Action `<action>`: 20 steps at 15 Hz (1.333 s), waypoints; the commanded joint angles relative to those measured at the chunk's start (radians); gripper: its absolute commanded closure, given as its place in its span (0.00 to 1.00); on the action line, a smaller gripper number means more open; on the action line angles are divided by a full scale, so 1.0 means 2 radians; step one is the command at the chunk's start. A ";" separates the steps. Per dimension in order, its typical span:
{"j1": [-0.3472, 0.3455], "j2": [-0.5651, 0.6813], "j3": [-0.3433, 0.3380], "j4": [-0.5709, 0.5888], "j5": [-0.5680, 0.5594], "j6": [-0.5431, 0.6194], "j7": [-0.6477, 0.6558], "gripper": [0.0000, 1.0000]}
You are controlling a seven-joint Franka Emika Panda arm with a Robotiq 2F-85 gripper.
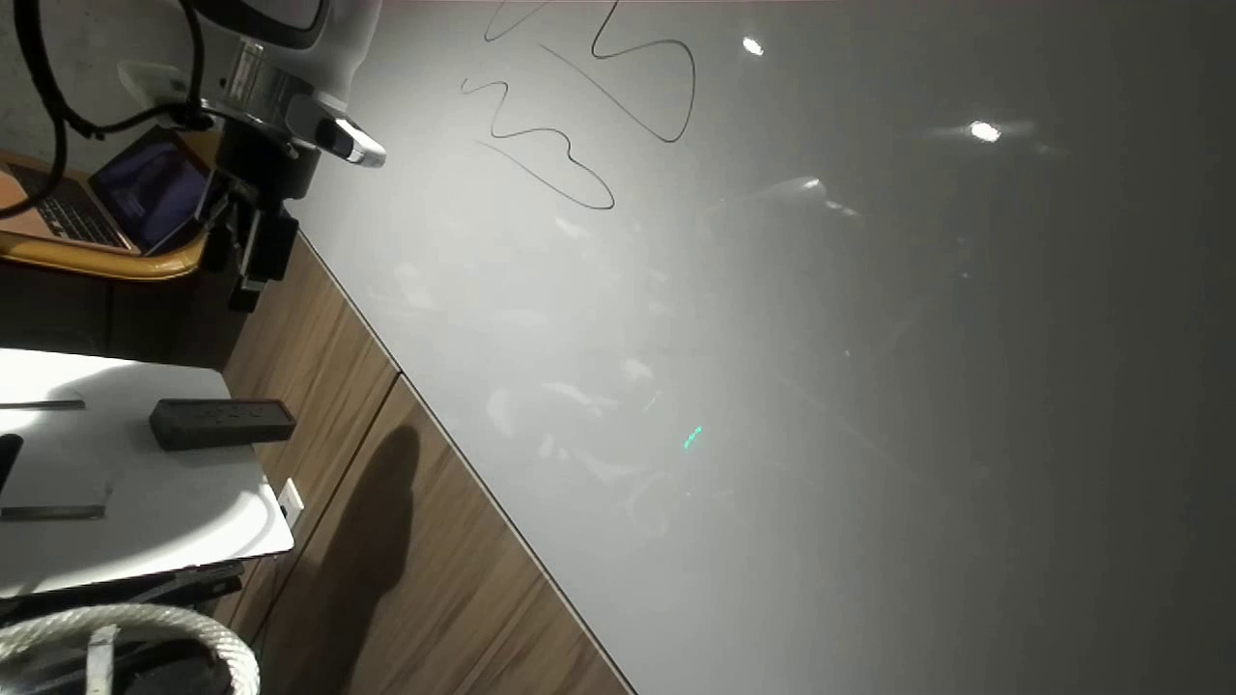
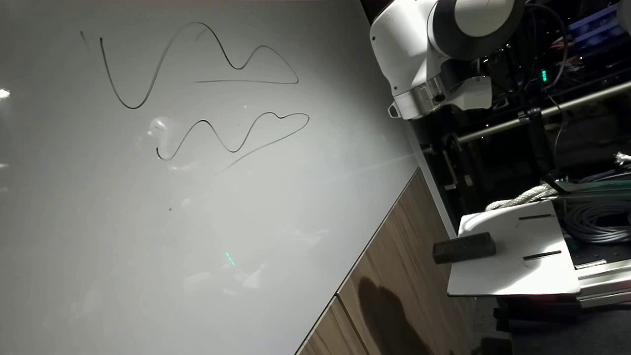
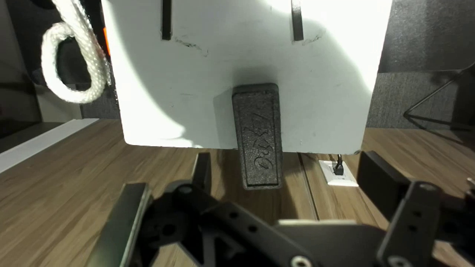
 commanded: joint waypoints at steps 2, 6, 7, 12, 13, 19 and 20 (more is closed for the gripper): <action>0.004 0.054 0.004 0.000 -0.026 0.033 -0.017 0.00; -0.006 0.099 -0.004 -0.001 -0.060 0.066 -0.020 0.00; -0.008 0.109 -0.007 -0.001 -0.066 0.073 -0.019 0.00; -0.013 0.147 -0.017 0.006 -0.080 0.100 -0.019 0.00; -0.010 0.151 -0.017 0.007 -0.080 0.102 -0.017 0.00; -0.010 0.187 -0.021 0.026 -0.105 0.106 -0.008 0.00; -0.010 0.192 -0.022 0.029 -0.109 0.106 -0.008 0.00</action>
